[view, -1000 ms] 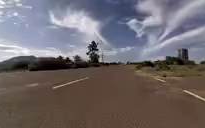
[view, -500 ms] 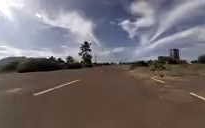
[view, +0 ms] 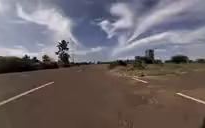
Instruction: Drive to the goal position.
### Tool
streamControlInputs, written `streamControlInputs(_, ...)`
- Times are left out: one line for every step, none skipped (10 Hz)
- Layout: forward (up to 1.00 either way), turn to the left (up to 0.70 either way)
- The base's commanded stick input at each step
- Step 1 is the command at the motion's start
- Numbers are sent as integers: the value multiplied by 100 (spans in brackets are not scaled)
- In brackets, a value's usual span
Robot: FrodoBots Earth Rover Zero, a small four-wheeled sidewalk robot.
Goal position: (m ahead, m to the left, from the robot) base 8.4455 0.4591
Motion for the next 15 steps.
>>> streamControlInputs(100,0)
streamControlInputs(100,0)
streamControlInputs(100,0)
streamControlInputs(100,0)
streamControlInputs(100,0)
streamControlInputs(100,0)
streamControlInputs(100,0)
streamControlInputs(100,0)
streamControlInputs(100,0)
streamControlInputs(100,0)
streamControlInputs(100,0)
streamControlInputs(100,0)
streamControlInputs(100,0)
streamControlInputs(100,0)
streamControlInputs(100,0)
